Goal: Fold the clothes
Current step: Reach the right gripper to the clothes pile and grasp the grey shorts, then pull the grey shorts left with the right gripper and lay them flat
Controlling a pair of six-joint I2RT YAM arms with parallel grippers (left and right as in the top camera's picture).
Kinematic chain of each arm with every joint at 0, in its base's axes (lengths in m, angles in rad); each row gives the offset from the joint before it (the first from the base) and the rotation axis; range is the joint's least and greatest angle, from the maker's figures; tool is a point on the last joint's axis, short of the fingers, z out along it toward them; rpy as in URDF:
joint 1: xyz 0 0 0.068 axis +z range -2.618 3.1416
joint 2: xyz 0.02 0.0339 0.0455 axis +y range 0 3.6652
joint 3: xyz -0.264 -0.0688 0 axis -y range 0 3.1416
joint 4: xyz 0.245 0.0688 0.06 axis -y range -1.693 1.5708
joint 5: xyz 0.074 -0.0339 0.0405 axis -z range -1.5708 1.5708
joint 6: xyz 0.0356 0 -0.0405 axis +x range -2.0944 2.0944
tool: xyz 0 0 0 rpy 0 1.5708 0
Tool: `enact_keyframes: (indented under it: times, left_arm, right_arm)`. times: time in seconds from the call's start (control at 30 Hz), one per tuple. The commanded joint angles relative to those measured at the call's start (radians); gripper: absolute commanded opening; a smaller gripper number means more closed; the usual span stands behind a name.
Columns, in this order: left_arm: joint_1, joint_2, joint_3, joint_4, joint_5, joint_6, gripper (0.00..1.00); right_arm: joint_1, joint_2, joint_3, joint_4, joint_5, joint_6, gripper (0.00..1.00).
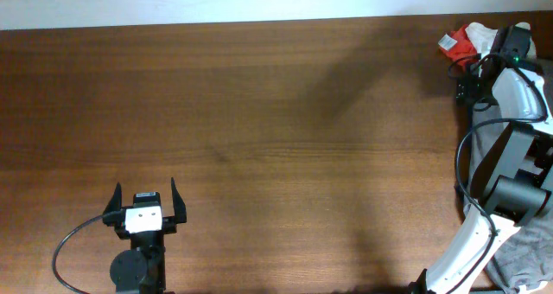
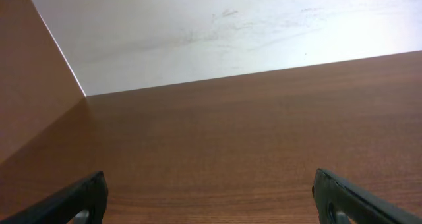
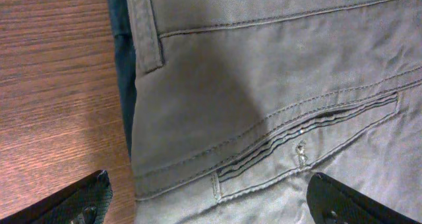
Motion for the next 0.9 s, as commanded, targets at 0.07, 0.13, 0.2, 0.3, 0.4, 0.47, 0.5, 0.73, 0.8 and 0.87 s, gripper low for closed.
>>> enact_keyframes:
  times: [0.07,0.13,0.2,0.3,0.4,0.47,0.5,0.73,0.8,0.87]
  left_arm:
    - [0.006,-0.004,-0.002,-0.004,-0.014,0.016,0.99]
    - [0.006,-0.004,-0.002,-0.004,-0.014,0.016,0.99]
    - [0.006,-0.004,-0.002,-0.004,-0.014,0.016,0.99]
    - [0.006,-0.004,-0.002,-0.004,-0.014,0.016,0.99]
    - [0.006,-0.004,-0.002,-0.004,-0.014,0.016,0.99]
    - [0.006,-0.004,-0.002,-0.004,-0.014,0.016,0.99]
    - [0.006,-0.004,-0.002,-0.004,-0.014,0.016,0.99]
    - [0.006,-0.004,-0.002,-0.004,-0.014,0.016,0.99]
    - [0.006,-0.004,-0.002,-0.004,-0.014,0.016,0.99]
    - [0.006,-0.004,-0.002,-0.004,-0.014,0.016,0.99]
  right_arm:
    - [-0.003,0.009,0.011,0.005,0.053,0.000,0.95]
    - [-0.008,0.009,0.011,0.004,0.053,0.000,0.84]
    - [-0.011,0.009,0.011,0.003,0.053,0.000,0.82]
    - [-0.013,0.009,0.011,0.003,0.049,0.000,0.82]
    - [-0.013,0.009,0.011,0.003,0.045,0.001,0.82]
    - [-0.013,0.009,0.011,0.006,0.041,0.001,0.66]
    - [-0.013,0.009,0.011,0.006,0.041,0.002,0.54]
    - [-0.013,0.009,0.011,0.009,-0.006,0.016,0.25]
    - [-0.013,0.009,0.011,0.009,-0.005,0.016,0.04]
    - [-0.015,0.009,0.011,0.010,0.002,0.066,0.04]
